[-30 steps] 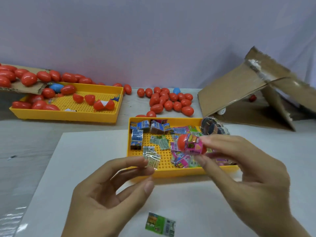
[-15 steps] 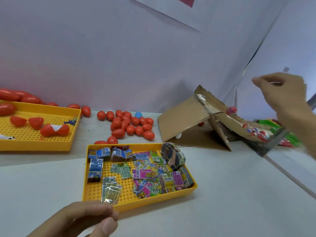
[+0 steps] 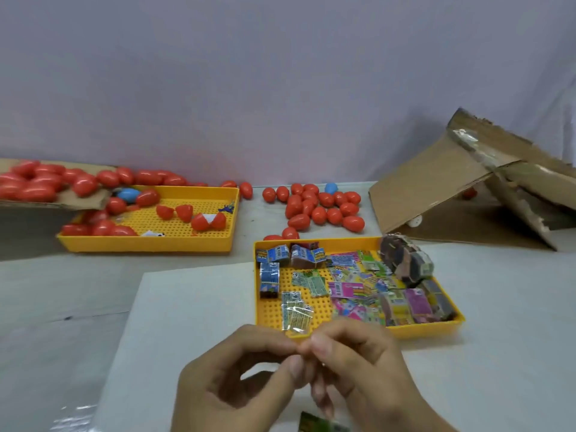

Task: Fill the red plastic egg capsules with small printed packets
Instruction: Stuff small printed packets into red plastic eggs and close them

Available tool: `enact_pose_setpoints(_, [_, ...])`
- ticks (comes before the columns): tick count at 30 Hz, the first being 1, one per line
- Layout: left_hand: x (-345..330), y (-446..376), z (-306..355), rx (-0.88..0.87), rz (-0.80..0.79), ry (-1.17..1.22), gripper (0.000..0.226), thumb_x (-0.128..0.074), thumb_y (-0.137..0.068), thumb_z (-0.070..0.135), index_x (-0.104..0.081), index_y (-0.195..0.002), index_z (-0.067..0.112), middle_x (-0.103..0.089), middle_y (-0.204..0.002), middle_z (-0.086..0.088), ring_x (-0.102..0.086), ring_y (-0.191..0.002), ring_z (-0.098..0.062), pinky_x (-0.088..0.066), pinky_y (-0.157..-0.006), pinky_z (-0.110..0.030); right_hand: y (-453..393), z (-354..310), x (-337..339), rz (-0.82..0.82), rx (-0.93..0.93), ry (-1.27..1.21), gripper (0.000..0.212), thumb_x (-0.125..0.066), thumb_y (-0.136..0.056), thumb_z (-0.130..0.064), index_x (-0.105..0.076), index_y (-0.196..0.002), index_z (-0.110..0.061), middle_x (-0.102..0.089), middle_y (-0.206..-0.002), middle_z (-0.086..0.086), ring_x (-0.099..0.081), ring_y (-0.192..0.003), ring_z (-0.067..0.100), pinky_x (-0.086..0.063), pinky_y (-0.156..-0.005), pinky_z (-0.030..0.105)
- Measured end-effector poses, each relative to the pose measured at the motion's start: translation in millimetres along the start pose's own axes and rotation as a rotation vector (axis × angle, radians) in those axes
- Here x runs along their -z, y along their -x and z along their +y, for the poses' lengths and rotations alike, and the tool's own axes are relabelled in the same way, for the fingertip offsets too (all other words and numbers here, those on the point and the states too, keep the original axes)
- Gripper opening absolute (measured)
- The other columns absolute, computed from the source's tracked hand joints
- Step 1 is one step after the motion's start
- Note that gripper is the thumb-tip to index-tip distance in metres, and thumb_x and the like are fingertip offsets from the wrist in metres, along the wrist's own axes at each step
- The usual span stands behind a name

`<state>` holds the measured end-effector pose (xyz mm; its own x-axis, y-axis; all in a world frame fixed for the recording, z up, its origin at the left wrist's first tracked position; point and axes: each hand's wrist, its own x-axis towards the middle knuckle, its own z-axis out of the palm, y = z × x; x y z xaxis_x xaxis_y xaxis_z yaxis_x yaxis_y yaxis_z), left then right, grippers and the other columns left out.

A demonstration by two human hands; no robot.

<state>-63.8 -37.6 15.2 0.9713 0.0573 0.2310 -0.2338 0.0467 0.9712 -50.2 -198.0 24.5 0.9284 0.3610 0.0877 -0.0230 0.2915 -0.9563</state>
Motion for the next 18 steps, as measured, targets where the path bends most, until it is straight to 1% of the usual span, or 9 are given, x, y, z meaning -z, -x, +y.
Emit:
enact_pose_setpoints(1, [2,0,4,-0.033,-0.003,0.010,0.018,-0.090,-0.061,0.014,-0.077,-0.072,0.012,-0.070,-0.074,-0.014,-0.071,-0.067,-0.027,-0.057,-0.059,-0.031,1,6,-2,-0.012,-0.022,-0.004,0.035,-0.080,-0.077,-0.043,-0.074,-0.082,-0.009,-0.068,-0.066,0.011,-0.059,-0.049,0.017,-0.047,-0.045,0.024])
enact_pose_setpoints(3, [6,0,2,-0.034,-0.057,-0.027,0.013,-0.083,-0.064,0.026,-0.077,-0.073,0.018,-0.069,-0.077,-0.009,-0.070,-0.068,-0.023,-0.054,-0.059,-0.024,2,12,-2,0.016,-0.047,-0.013,0.044,-0.087,-0.068,-0.046,-0.074,-0.081,-0.006,-0.066,-0.064,0.017,-0.059,-0.049,0.022,-0.048,-0.046,0.027])
enact_pose_setpoints(5, [15,-3,1,-0.064,-0.091,-0.056,0.006,-0.079,-0.072,0.024,-0.077,-0.077,0.021,-0.070,-0.080,-0.005,-0.071,-0.071,-0.023,-0.056,-0.063,-0.027,-1,15,2,0.097,-0.077,-0.052,0.058,-0.093,-0.051,-0.051,-0.073,-0.076,-0.003,-0.063,-0.063,0.022,-0.057,-0.047,0.027,-0.047,-0.044,0.030])
enact_pose_setpoints(7, [23,-14,3,-0.096,-0.047,-0.063,0.004,-0.077,-0.077,0.020,-0.076,-0.079,0.017,-0.070,-0.079,-0.007,-0.071,-0.070,-0.027,-0.058,-0.064,-0.034,-3,17,2,0.146,-0.099,-0.049,0.064,-0.095,-0.041,-0.054,-0.072,-0.073,-0.002,-0.062,-0.062,0.025,-0.056,-0.046,0.029,-0.047,-0.043,0.031])
enact_pose_setpoints(8, [28,-24,5,-0.109,0.000,-0.068,0.005,-0.077,-0.077,0.018,-0.075,-0.079,0.014,-0.070,-0.077,-0.007,-0.071,-0.070,-0.028,-0.059,-0.065,-0.036,-4,17,1,0.140,-0.113,-0.043,0.065,-0.094,-0.039,-0.054,-0.073,-0.072,-0.002,-0.062,-0.061,0.026,-0.056,-0.046,0.029,-0.047,-0.043,0.031])
enact_pose_setpoints(11, [48,-74,9,-0.097,0.165,-0.113,0.005,-0.076,-0.082,0.007,-0.075,-0.081,0.010,-0.071,-0.071,-0.007,-0.072,-0.069,-0.026,-0.060,-0.067,-0.035,-6,15,-1,0.097,-0.144,-0.009,0.054,-0.090,-0.045,-0.046,-0.073,-0.071,-0.003,-0.064,-0.063,0.026,-0.059,-0.048,0.028,-0.050,-0.046,0.029])
enact_pose_setpoints(14, [62,-141,14,-0.095,0.194,-0.315,0.004,-0.071,-0.087,0.005,-0.072,-0.085,0.008,-0.072,-0.071,-0.004,-0.072,-0.071,-0.021,-0.061,-0.072,-0.033,-10,13,-3,0.057,-0.171,-0.022,0.041,-0.082,-0.047,-0.038,-0.074,-0.067,-0.004,-0.065,-0.063,0.025,-0.059,-0.048,0.025,-0.048,-0.046,0.024])
enact_pose_setpoints(16, [63,-188,10,-0.065,0.207,-0.451,0.007,-0.072,-0.087,0.007,-0.071,-0.084,0.013,-0.071,-0.073,-0.002,-0.071,-0.070,-0.016,-0.059,-0.070,-0.029,-12,11,-3,0.034,-0.195,-0.002,0.039,-0.081,-0.046,-0.039,-0.074,-0.066,-0.006,-0.067,-0.063,0.022,-0.060,-0.049,0.023,-0.047,-0.048,0.022])
enact_pose_setpoints(18, [56,-233,3,-0.059,0.216,-0.573,0.006,-0.072,-0.086,0.008,-0.070,-0.085,0.014,-0.069,-0.077,-0.001,-0.068,-0.074,-0.016,-0.057,-0.073,-0.031,-14,11,-2,0.000,-0.228,0.021,0.041,-0.084,-0.045,-0.041,-0.075,-0.067,-0.008,-0.069,-0.064,0.020,-0.064,-0.054,0.020,-0.049,-0.053,0.022])
